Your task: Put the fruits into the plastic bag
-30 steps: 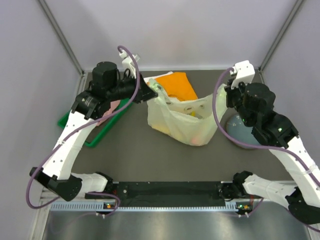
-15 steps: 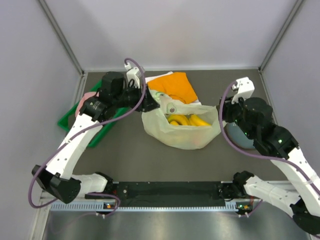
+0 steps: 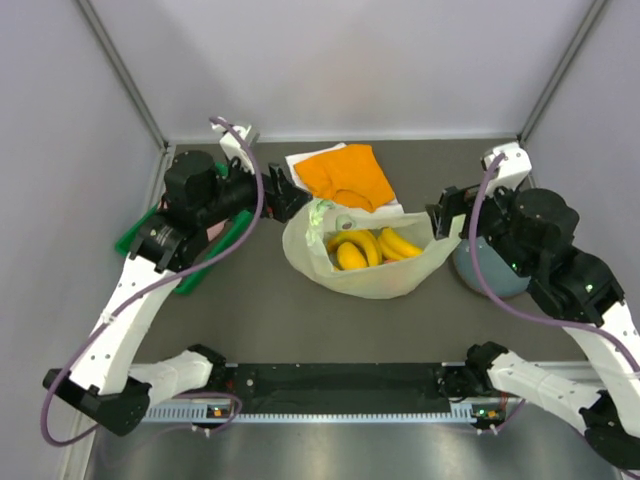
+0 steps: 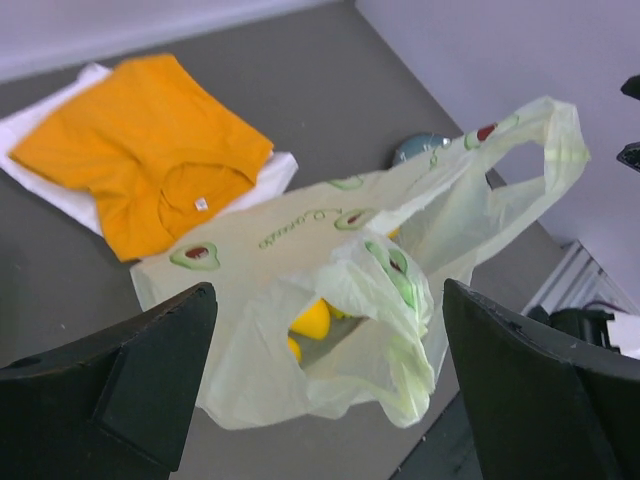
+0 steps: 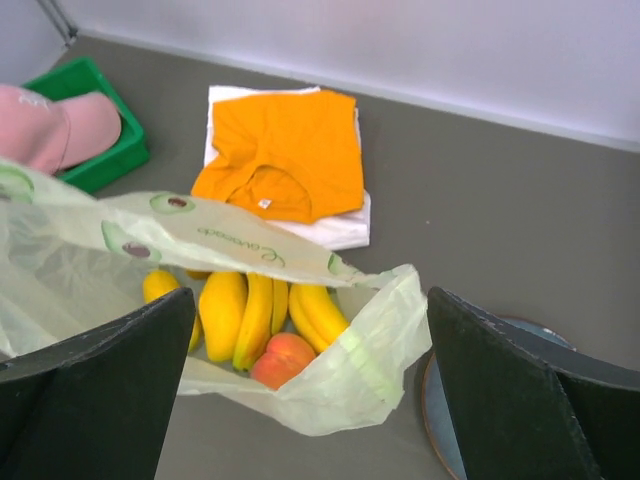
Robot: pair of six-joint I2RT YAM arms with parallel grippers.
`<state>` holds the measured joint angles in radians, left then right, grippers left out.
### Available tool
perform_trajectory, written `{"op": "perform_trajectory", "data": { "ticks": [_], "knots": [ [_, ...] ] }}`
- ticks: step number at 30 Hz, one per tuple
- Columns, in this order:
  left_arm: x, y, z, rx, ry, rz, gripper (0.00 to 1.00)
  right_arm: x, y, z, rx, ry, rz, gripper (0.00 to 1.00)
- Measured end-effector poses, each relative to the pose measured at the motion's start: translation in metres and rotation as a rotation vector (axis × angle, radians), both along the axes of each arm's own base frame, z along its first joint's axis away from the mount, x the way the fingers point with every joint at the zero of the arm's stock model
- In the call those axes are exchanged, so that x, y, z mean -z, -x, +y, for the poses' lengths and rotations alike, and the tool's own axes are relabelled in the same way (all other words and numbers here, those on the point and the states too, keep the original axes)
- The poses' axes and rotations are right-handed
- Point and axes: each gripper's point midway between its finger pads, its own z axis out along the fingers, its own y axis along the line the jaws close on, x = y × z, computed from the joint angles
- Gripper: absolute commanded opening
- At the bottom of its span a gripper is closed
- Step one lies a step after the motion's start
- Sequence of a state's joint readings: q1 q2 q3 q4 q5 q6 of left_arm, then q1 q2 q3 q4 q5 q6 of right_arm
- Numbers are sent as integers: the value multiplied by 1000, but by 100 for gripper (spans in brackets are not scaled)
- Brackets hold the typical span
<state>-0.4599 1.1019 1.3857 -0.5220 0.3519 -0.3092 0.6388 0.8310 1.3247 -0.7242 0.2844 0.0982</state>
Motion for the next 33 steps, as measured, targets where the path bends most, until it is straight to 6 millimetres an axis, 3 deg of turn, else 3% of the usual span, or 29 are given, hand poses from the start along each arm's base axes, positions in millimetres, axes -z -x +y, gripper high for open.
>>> {"op": "perform_trajectory", "data": {
  "ticks": [3,6,8,12,16,18,24,33],
  "knots": [
    [-14,-9,12,-47,16,-41,99,-14,-8,-9,39,-14,-15,99],
    [-26,-39,32,-129,36,-63,99,-20,-25,-28,101,-51,-7,99],
    [-24,-60,49,-195,43,-57,99,-15,-38,-63,216,-81,16,99],
    [-9,-97,101,-369,55,-7,99,-1,-53,-98,305,-158,62,99],
    [1,-111,159,-560,47,5,99,19,-51,-128,390,-239,103,99],
    [6,-111,172,-613,31,6,99,27,-45,-135,423,-266,112,99],
    [16,-99,180,-650,-6,4,99,35,-29,-135,457,-309,102,99],
    [15,-88,183,-666,-18,-15,99,40,-19,-142,520,-320,85,99]
  ]
}}
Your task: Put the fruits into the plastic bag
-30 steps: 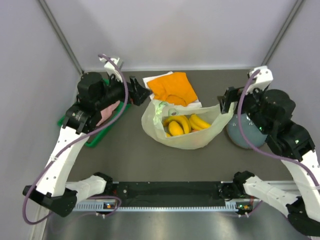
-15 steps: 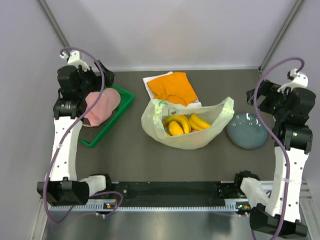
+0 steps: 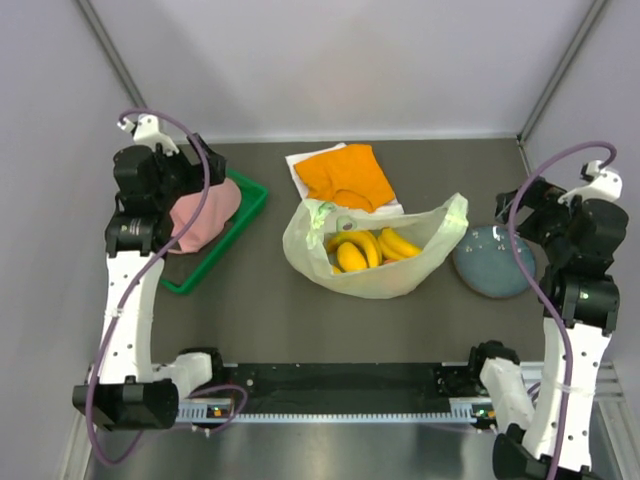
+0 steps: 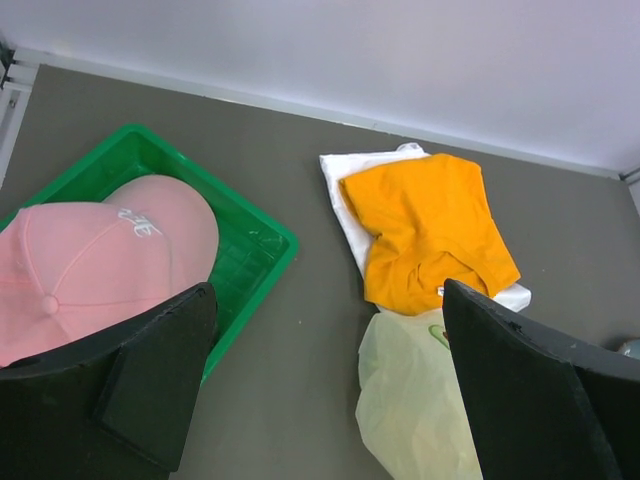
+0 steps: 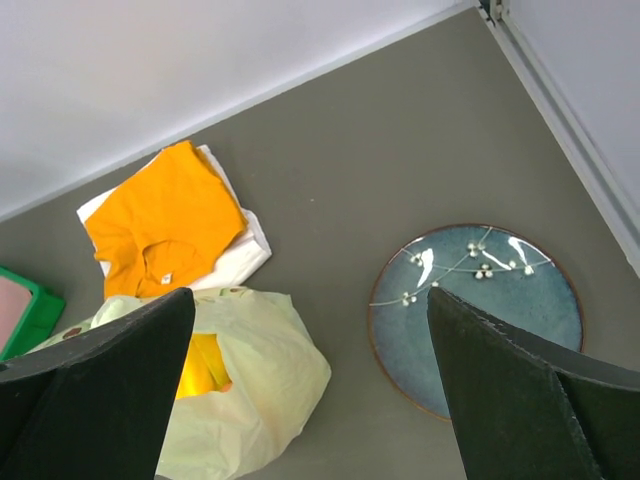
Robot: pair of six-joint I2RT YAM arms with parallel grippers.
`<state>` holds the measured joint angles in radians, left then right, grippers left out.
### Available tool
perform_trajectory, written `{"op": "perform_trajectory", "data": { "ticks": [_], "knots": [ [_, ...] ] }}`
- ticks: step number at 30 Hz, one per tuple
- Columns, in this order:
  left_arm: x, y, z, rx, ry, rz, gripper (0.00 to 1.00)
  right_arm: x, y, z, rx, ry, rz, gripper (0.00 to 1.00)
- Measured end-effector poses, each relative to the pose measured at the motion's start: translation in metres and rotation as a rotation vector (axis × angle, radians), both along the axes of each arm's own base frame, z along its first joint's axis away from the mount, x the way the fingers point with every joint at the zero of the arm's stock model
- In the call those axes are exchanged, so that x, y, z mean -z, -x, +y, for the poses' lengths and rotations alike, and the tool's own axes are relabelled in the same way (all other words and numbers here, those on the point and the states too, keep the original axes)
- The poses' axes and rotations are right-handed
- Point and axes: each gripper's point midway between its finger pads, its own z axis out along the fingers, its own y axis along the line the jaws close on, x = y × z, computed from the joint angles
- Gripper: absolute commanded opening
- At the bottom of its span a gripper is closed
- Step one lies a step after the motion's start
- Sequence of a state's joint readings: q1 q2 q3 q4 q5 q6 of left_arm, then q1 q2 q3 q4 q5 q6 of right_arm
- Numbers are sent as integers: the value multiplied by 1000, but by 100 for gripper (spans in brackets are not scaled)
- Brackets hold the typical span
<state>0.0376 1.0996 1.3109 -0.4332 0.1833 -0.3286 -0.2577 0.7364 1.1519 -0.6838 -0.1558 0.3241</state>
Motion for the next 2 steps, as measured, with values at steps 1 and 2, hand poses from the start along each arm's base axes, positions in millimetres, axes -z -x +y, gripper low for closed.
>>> {"op": "perform_trajectory", "data": {
  "ticks": [1,2],
  "knots": [
    [1,0,0,1,-2,2,99,-1,1,0,1,1,-2,99],
    [3,0,0,1,-2,6,99,-1,1,0,2,2,-4,99]
  ]
}}
